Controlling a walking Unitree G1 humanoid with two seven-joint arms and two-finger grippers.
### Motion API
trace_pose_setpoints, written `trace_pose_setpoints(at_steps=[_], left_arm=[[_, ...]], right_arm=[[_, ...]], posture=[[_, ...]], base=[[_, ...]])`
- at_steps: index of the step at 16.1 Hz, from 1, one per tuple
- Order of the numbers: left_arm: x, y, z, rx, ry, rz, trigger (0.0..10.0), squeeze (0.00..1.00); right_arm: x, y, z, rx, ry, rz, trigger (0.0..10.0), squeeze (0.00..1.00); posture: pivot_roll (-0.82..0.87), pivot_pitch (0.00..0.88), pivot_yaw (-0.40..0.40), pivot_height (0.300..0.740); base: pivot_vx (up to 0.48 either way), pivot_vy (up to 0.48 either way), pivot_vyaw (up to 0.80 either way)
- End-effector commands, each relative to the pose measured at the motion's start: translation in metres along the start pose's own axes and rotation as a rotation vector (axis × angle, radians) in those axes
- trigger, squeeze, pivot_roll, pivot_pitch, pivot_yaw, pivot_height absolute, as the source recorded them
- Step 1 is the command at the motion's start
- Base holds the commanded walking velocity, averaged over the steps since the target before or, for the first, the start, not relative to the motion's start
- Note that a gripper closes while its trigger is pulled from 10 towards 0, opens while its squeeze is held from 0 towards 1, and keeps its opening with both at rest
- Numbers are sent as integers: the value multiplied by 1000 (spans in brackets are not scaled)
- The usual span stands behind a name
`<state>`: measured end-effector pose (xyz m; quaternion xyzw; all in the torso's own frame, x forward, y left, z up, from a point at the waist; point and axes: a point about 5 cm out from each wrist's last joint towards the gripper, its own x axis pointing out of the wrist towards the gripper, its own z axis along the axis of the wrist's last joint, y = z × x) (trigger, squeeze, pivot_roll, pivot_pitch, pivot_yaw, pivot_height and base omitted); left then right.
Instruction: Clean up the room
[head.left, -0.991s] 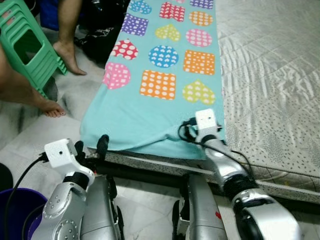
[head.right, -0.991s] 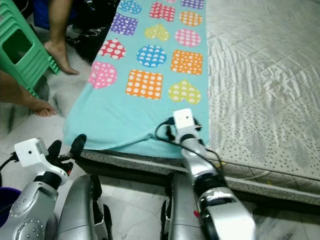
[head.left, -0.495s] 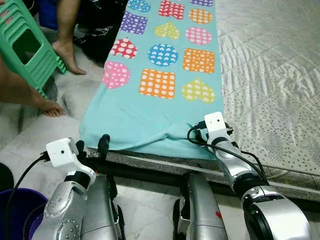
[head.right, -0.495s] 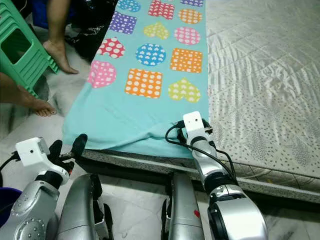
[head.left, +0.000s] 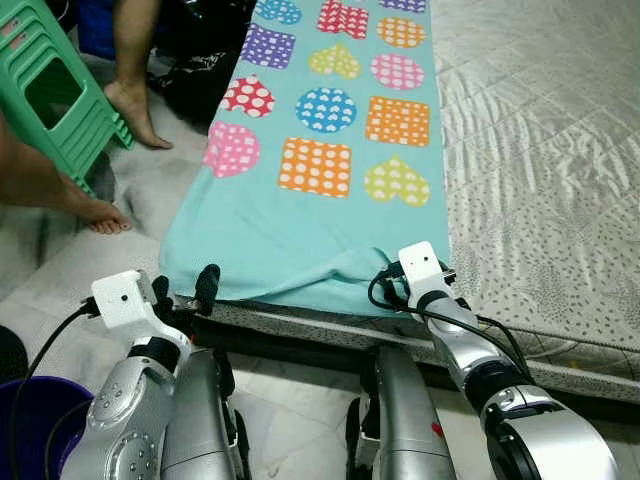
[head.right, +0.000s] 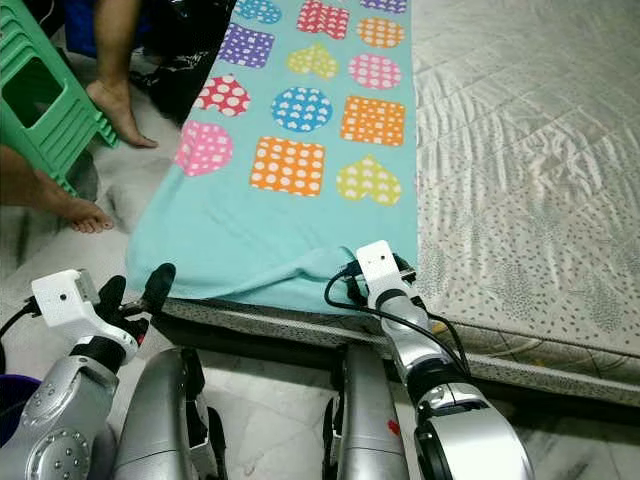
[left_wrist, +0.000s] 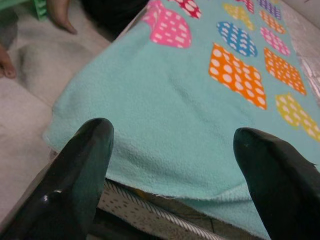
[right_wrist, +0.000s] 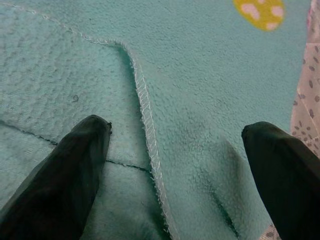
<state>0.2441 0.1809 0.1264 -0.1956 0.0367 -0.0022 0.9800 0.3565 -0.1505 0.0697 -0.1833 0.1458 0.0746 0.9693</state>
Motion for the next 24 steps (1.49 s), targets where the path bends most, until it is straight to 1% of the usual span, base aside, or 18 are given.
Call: trace_pose_setpoints(at_steps=[1, 5, 7, 8, 12, 15, 17, 19, 21, 24], left_arm=[[-1, 2, -6, -2, 37, 0, 10000, 0], [1, 1, -6, -3, 41, -1, 10000, 0], [2, 1, -6, -5, 38, -1, 10000, 0], [3, 2, -6, -6, 36, -1, 10000, 0], [5, 1, -6, -8, 28, -4, 10000, 0], [7, 0, -5, -9, 22, -7, 10000, 0], [6, 2, -5, -8, 18, -4, 10000, 0], [6, 3, -4, -5, 15, -1, 10000, 0], [6, 4, -4, -4, 12, 0, 10000, 0], [7, 4, -4, -3, 12, -5, 10000, 0]], right_arm=[[-3, 1, -12, -7, 43, 0, 0, 0], [0, -4, -2, 5, 11, -31, 0, 0], [0, -9, -2, 44, 13, -48, 0, 0], [-1, -12, -2, 80, 14, -61, 0, 0], [-2, -19, -2, 100, -7, -71, 0, 0], [-4, -19, -3, 120, -24, -46, 0, 0], [-5, -19, -4, 147, -26, -39, 0, 0], [-7, -20, -5, 155, -36, -24, 0, 0], [-12, -22, -10, 181, -31, -4, 0, 0], [-16, -24, -16, 188, -22, -2, 0, 0]], posture=[[101, 276, -66, 546], [97, 270, -68, 546], [90, 264, -69, 546], [88, 262, -68, 546], [78, 256, -68, 546], [77, 251, -68, 546], [79, 249, -70, 546], [79, 248, -72, 546], [77, 244, -70, 546], [71, 239, -65, 546]], base=[[0, 0, 0], [0, 0, 0], [0, 0, 0], [0, 0, 0], [0, 0, 0], [0, 0, 0], [0, 0, 0], [0, 0, 0], [0, 0, 0], [0, 0, 0]])
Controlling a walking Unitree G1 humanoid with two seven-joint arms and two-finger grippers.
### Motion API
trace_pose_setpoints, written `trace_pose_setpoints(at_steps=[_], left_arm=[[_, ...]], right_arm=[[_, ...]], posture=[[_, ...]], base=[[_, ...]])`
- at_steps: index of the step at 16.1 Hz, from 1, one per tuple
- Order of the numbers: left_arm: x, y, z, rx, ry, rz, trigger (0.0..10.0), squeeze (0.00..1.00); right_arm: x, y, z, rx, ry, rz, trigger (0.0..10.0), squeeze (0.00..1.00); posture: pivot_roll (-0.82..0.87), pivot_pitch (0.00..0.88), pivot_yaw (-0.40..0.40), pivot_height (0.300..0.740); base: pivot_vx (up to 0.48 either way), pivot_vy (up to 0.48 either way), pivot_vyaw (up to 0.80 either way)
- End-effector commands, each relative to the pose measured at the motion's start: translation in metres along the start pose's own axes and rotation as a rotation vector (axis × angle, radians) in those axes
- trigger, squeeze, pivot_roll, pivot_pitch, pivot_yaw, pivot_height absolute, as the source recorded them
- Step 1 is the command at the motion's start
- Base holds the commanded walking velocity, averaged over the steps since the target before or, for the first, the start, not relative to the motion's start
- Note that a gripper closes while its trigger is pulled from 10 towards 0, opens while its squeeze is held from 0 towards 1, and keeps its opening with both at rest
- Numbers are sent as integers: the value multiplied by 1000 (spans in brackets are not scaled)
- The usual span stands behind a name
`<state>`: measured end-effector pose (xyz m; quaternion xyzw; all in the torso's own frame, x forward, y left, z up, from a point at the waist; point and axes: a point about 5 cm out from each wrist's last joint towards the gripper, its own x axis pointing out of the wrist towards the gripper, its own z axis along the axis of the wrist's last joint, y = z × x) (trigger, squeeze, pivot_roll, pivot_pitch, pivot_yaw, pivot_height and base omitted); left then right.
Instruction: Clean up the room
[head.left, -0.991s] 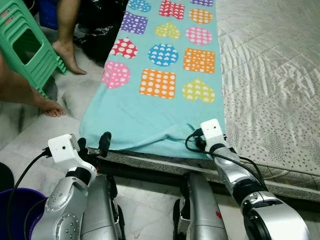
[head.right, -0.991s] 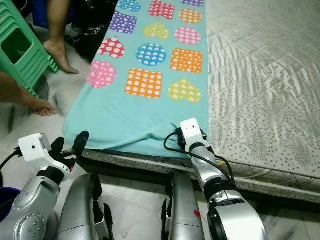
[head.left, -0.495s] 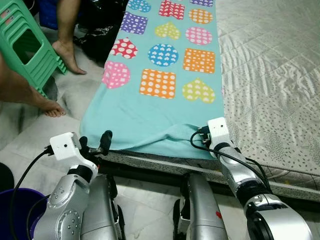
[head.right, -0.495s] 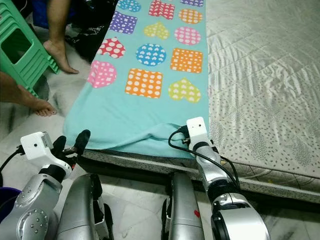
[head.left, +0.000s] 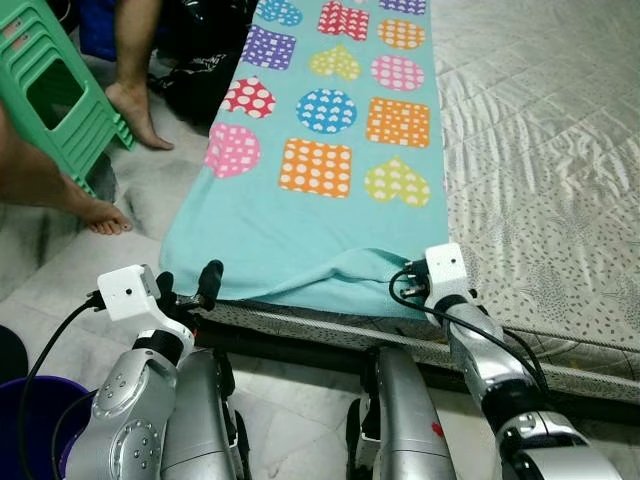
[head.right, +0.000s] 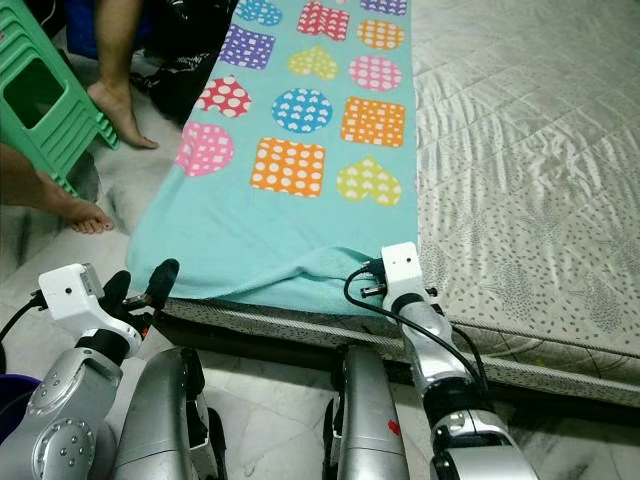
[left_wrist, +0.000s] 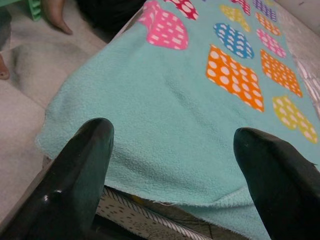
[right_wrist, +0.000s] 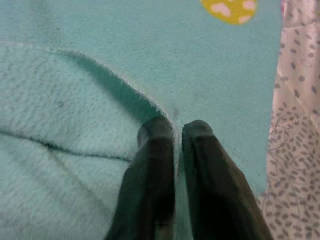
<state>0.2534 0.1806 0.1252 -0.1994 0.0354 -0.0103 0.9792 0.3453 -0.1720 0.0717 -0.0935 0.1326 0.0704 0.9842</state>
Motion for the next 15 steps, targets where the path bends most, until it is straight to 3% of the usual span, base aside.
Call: trace_pose_setpoints(at_steps=[1, 8, 15], left_arm=[[-1, 4, -3, 5, 11, 9, 10000, 0], [2, 4, -2, 9, 5, 2, 10000, 0], [1, 7, -1, 13, 4, 6, 10000, 0]], right_arm=[[-5, -7, -7, 14, 24, -15, 0, 0], [-15, -5, -9, 31, 26, 16, 0, 0], [-45, -20, -13, 75, -10, 76, 0, 0]], posture=[[70, 237, -64, 546], [66, 228, -65, 546], [50, 231, -52, 546]], base=[[0, 0, 0], [0, 0, 0], [0, 0, 0]])
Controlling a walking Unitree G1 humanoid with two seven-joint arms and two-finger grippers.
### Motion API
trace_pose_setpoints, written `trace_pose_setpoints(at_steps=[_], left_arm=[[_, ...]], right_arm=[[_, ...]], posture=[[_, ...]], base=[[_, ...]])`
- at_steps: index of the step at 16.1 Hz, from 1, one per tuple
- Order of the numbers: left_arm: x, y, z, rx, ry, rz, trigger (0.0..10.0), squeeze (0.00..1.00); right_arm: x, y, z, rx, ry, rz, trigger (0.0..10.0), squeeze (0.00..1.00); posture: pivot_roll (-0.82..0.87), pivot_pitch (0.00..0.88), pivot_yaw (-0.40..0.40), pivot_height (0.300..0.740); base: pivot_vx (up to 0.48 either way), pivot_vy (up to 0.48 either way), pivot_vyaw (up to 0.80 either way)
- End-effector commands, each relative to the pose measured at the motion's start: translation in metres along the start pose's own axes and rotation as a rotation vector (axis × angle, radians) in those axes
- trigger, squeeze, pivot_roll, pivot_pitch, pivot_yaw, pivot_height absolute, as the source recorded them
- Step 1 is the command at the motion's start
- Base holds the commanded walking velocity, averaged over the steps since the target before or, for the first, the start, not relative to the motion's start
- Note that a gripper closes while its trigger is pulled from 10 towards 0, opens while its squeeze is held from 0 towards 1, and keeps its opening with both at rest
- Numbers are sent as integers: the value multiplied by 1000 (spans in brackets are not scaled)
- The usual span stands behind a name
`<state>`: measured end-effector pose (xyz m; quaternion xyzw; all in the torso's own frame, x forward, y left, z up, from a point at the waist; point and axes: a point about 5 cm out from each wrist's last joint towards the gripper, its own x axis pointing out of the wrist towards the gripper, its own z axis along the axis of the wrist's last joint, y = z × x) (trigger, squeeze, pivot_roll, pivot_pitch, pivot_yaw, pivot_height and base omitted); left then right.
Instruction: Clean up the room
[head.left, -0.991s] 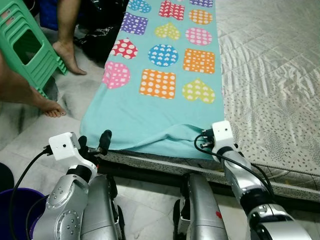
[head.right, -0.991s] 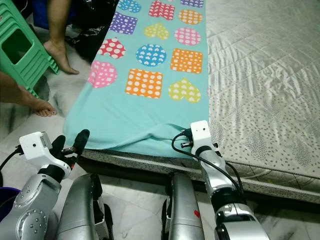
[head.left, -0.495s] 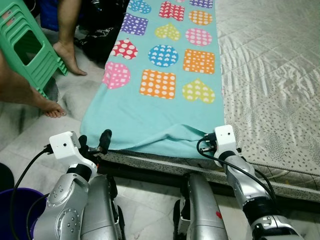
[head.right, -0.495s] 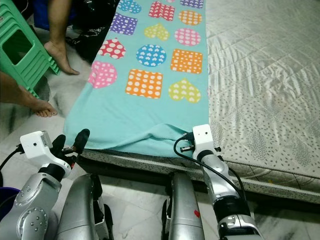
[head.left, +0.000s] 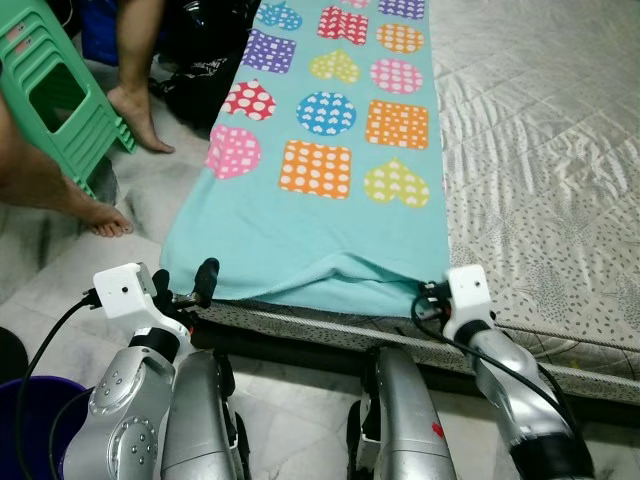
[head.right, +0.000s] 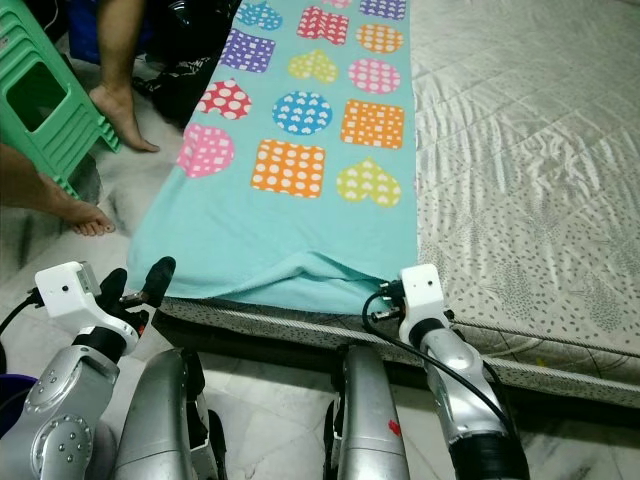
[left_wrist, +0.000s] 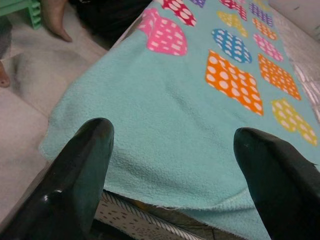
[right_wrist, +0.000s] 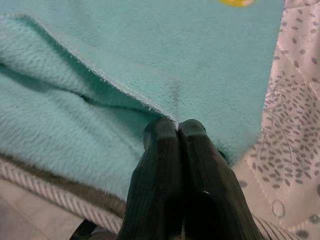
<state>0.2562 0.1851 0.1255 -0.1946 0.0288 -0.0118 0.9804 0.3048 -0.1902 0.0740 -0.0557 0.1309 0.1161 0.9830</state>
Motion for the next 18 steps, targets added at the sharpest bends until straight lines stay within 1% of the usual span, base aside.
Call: trace_pose_setpoints(at_steps=[1, 4, 7, 18], left_arm=[[-2, 3, -4, 3, 17, 11, 10000, 0], [0, 4, -4, 5, 20, 6, 10000, 0], [0, 5, -4, 7, 21, 8, 10000, 0], [0, 5, -4, 7, 21, 8, 10000, 0]], right_arm=[[-7, -10, -1, 19, 1, -19, 0, 0], [-21, -20, -3, 31, -8, -3, 0, 0], [-27, -23, -5, 35, -6, 13, 0, 0], [-27, -23, -5, 35, -6, 13, 0, 0]], posture=[[50, 231, -52, 546], [47, 234, -48, 546], [47, 233, -49, 546], [47, 233, -49, 546]], base=[[0, 0, 0], [0, 0, 0], [0, 0, 0], [0, 0, 0]])
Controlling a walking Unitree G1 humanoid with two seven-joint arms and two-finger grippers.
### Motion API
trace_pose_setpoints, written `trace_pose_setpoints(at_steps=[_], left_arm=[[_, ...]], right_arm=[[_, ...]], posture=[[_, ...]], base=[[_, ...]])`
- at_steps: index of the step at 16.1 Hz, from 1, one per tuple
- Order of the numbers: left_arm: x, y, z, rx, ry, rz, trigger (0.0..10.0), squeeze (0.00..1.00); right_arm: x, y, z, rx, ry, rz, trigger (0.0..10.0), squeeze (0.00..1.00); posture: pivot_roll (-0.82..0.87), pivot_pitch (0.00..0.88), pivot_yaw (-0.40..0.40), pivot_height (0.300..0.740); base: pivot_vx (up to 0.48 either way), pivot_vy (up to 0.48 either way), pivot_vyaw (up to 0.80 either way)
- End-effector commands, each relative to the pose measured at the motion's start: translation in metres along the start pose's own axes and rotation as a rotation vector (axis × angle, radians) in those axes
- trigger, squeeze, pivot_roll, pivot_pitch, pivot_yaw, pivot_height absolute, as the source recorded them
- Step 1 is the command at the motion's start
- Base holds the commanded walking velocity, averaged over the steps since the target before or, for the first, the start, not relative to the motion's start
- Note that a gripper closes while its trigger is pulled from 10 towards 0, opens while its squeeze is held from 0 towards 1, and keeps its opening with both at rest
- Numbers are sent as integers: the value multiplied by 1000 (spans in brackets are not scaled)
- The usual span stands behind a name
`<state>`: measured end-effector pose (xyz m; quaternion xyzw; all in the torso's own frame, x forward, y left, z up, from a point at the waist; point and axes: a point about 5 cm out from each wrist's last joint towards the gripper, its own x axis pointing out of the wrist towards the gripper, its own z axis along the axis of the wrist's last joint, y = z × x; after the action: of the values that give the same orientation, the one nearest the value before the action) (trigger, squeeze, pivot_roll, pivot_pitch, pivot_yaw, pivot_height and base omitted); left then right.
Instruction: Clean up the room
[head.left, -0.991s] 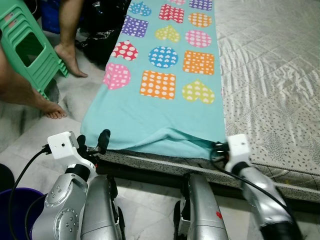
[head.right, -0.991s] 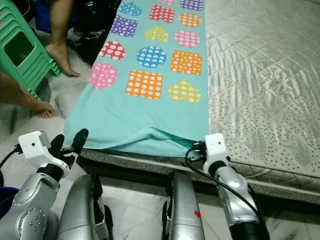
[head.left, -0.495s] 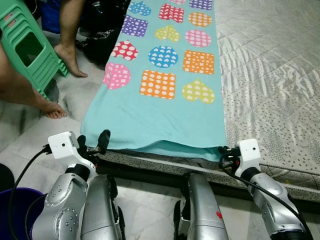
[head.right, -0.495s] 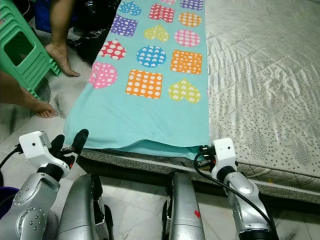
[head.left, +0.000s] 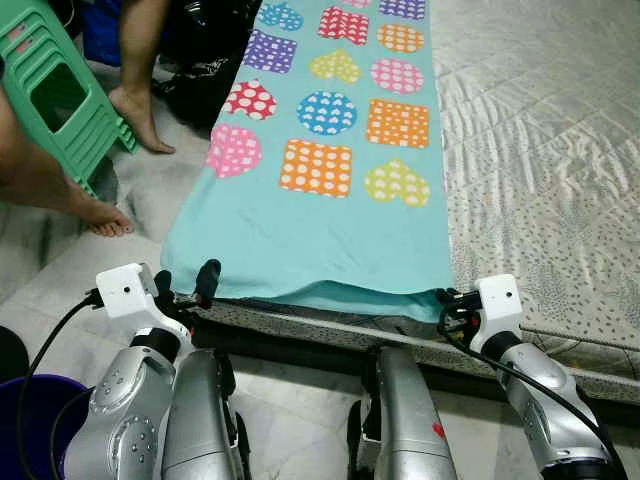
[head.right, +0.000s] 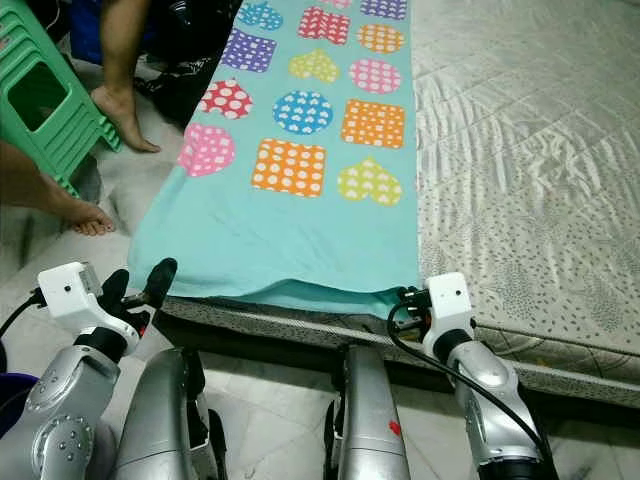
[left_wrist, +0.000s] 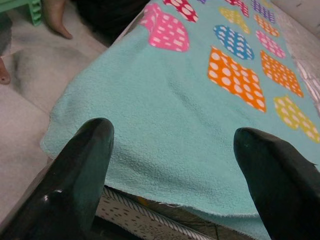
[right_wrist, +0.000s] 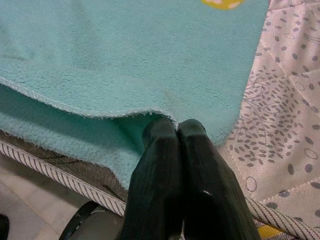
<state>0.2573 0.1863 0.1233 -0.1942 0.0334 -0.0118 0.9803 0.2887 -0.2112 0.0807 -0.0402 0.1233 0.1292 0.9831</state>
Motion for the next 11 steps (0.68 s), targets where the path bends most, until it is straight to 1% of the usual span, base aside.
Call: trace_pose_setpoints(at_steps=[1, 5, 6, 7, 9, 10, 11], left_arm=[[-1, 3, -2, 6, 12, 7, 10000, 0], [-1, 3, -2, 6, 12, 7, 10000, 0], [3, -2, -8, 0, 34, -15, 10000, 0], [6, -5, -9, -3, 42, -27, 10000, 0], [8, -7, -9, -2, 42, -37, 10000, 0], [8, -7, -9, -2, 42, -38, 10000, 0], [8, -7, -9, -1, 43, -40, 10000, 0]], right_arm=[[-6, -6, -4, 10, 14, -16, 0, 0], [-6, -6, -4, 10, 14, -16, 0, 0], [-31, -15, -9, 6, -18, -38, 0, 0], [-39, -18, -8, 9, -44, -56, 0, 0], [-37, -17, -3, 8, -63, -57, 0, 0], [-37, -17, -4, 7, -62, -56, 0, 0], [-40, -17, -8, 7, -47, -55, 0, 0]], posture=[[47, 233, -49, 546], [47, 233, -49, 546], [3, 234, -29, 546], [-2, 230, -23, 546], [-7, 228, -20, 546], [-7, 228, -20, 546], [-7, 226, -16, 546]], base=[[0, 0, 0], [0, 0, 0], [0, 0, 0], [0, 0, 0], [0, 0, 0], [0, 0, 0], [0, 0, 0]])
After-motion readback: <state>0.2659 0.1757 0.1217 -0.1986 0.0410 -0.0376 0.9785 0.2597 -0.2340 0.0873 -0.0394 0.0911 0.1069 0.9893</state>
